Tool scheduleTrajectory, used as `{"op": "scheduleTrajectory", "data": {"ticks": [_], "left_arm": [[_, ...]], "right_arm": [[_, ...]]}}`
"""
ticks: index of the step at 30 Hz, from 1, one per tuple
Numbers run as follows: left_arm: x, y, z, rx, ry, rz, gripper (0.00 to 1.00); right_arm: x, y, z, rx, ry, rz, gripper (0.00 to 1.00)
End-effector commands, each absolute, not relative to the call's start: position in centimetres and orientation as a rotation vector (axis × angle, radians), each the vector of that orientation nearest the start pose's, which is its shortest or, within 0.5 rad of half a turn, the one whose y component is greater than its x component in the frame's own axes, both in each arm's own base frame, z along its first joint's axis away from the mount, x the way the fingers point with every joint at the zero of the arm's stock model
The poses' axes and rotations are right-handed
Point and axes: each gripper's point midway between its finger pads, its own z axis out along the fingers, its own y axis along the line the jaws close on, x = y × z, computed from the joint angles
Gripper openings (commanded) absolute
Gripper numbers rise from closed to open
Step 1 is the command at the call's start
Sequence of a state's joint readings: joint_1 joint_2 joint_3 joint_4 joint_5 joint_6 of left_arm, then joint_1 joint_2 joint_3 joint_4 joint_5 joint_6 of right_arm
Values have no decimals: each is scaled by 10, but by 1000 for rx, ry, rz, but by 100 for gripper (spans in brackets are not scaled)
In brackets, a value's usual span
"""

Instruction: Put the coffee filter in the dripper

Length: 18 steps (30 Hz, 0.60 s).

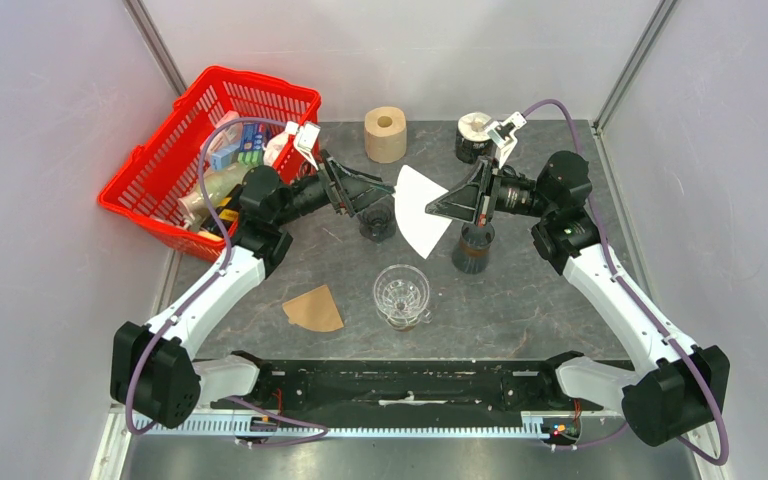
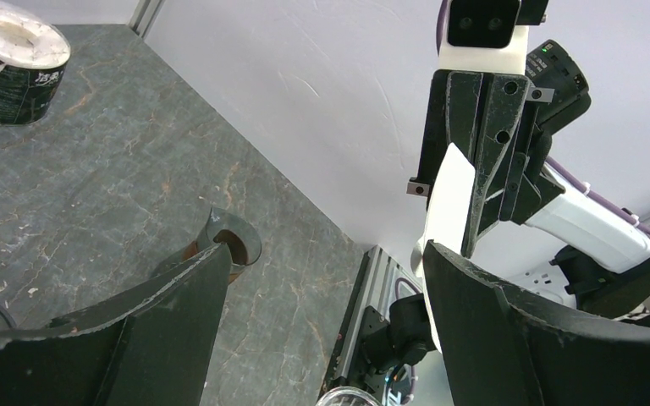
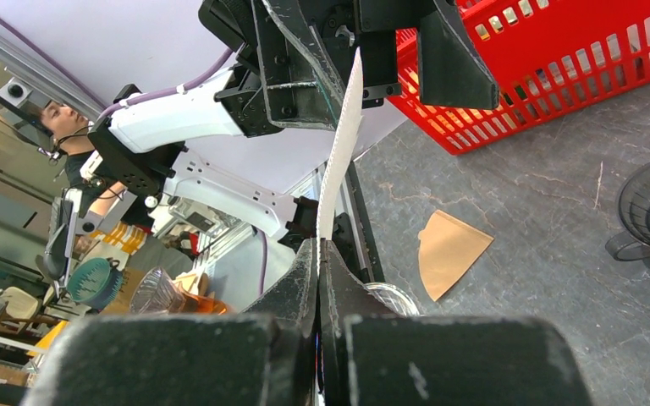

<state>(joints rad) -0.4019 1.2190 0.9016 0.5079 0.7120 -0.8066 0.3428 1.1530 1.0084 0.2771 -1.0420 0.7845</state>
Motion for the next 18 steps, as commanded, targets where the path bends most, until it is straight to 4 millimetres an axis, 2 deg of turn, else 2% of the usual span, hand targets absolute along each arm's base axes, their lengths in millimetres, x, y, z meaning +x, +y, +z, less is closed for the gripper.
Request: {"op": "scheduleTrajectory", "data": {"ticks": [1,18], "left_arm": [[276,-271,361,389,1520,-1460,90],[266,-277,364,440,1497,-1510,90]], "right_arm": [[221,257,378,-656,1582,1601,0],[217,258,383,-673,1553,1627,0]]}}
